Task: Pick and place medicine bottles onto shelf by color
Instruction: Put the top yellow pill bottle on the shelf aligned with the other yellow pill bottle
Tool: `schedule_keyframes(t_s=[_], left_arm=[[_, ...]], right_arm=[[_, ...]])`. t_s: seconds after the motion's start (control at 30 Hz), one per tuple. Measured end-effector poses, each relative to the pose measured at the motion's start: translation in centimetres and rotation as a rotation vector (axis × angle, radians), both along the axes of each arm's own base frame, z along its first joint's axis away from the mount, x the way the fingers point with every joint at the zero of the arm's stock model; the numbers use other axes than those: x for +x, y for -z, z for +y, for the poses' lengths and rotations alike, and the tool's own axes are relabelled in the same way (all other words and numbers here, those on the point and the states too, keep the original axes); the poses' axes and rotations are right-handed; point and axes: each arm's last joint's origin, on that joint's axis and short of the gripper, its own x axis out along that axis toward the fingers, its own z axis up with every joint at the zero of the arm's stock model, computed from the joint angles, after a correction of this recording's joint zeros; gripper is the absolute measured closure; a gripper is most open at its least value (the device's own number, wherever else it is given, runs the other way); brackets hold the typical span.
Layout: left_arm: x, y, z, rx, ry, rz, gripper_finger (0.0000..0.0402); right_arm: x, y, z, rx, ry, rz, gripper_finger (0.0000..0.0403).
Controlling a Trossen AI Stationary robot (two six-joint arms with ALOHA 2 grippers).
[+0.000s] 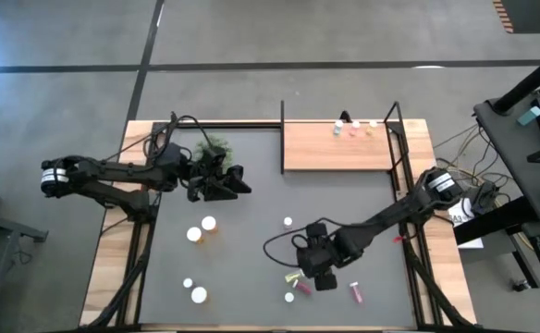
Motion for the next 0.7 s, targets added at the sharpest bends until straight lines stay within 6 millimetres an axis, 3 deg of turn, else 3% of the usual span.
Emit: schedule_keyframes(t_s=[0.27, 0.43, 0.7], left_arm=[[-0.5, -1.0, -0.6, -0.046, -0.074, -0.051, 0.0157], [-0.6, -1.2, -0.9, -0.076, -0.119, -0.057, 0.0157], [-0.5, -1.2, -1.3, -0.117, -0.172, -0.06, 0.0157]], right_arm=[[-1.3, 2.5, 1.5, 0.021, -0.061, -0.131, 0.0188], [-1.3, 3.1, 2.4, 0.085, -0.087, -0.25, 0.0188], [-2.1, 4.9, 1.9, 0.069, -0.107, -0.289, 0.0188]])
